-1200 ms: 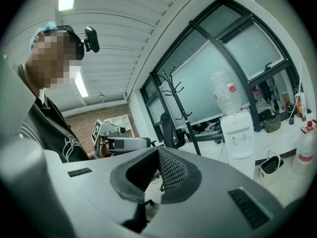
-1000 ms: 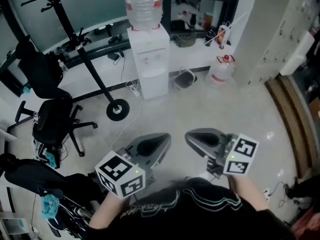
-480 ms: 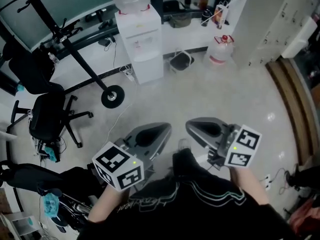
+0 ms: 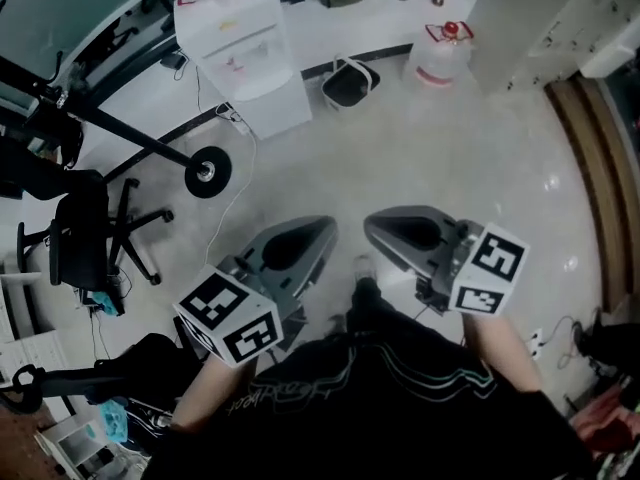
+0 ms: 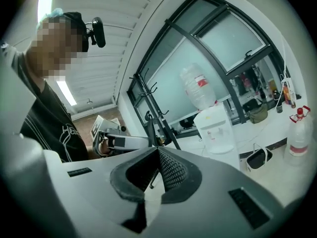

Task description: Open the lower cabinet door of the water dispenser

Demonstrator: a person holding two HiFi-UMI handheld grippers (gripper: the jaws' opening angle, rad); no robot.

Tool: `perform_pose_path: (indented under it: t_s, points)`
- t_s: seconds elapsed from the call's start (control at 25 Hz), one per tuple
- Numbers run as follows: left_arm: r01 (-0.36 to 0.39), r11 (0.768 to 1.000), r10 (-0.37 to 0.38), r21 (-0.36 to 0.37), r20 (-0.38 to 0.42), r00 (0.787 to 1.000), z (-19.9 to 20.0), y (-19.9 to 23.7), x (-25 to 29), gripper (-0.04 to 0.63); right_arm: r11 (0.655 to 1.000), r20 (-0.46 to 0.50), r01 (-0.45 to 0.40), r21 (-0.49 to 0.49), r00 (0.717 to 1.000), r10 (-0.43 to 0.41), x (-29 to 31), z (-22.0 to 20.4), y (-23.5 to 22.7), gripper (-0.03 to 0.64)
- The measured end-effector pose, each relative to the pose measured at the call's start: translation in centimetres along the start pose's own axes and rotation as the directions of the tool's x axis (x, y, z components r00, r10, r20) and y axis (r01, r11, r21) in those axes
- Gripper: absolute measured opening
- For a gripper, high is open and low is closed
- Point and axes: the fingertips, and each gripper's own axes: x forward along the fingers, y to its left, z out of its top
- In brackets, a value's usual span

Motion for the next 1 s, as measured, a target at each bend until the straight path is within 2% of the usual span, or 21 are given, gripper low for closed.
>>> perform_pose_path:
  t_s: [0.24,0.4,0.56,0.76,1.0]
  points:
    - [-0.042,0.999,0.041,-0.026,-0.043,0.998,2.3,3.7,9.3,0.0,1.0,0.0,0.018,0.024,1.0,-0.018,-2.1,2.2,-9.9,0.012]
    - [-0.083,0.997,0.082,-0.004,-0.066,0.994,2.8,5.8,12.8,0.0,0.999,-0.008,0.016,0.034,1.0,-0.016,-2.3,2.4,-14.5,0.012]
    - [-0.108,0.994,0.105,-0.029,-0.099,0.99,1.9,8.9,15.0,0.0,0.999,-0.024,0.016,0.051,1.0,-0.015,-0.9,1.4,-17.9,0.012]
    - [-0.112,0.991,0.105,-0.073,-0.09,0.99,0.9,14.0,17.1,0.0,0.995,-0.056,0.025,0.094,0.998,-0.02,2.1,-1.2,-22.0,0.012]
    - [-0.13,0.982,0.116,-0.136,-0.104,0.988,-1.0,23.3,19.8,0.0,0.984,-0.084,0.039,0.172,0.996,-0.025,7.6,-3.7,-28.3,0.012]
